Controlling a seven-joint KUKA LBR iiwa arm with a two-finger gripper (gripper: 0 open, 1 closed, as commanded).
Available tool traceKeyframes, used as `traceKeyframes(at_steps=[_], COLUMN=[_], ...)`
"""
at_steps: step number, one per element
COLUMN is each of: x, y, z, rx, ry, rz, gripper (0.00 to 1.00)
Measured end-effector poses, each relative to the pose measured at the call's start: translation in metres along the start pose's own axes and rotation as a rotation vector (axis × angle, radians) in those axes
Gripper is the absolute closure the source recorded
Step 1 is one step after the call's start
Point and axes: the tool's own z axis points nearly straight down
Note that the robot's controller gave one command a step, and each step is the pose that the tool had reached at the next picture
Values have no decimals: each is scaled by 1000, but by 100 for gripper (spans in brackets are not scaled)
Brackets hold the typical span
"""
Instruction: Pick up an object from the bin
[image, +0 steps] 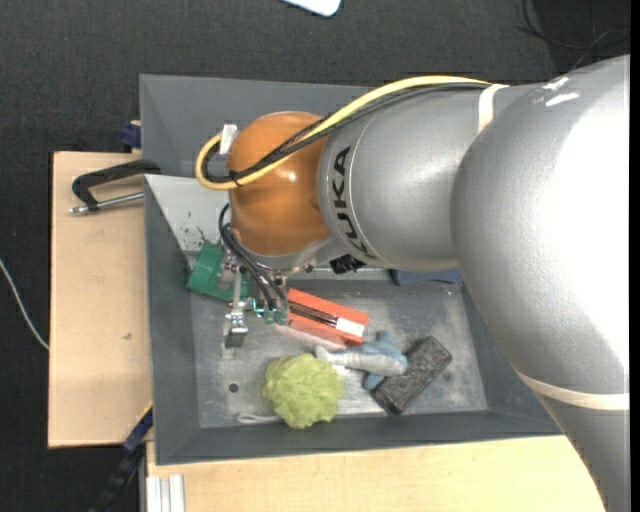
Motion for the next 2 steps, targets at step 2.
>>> traceKeyframes(at_steps=[2], x=[1], y=[-79], z=[31], rx=[-3], ry=[-8], rz=[53], gripper=[0])
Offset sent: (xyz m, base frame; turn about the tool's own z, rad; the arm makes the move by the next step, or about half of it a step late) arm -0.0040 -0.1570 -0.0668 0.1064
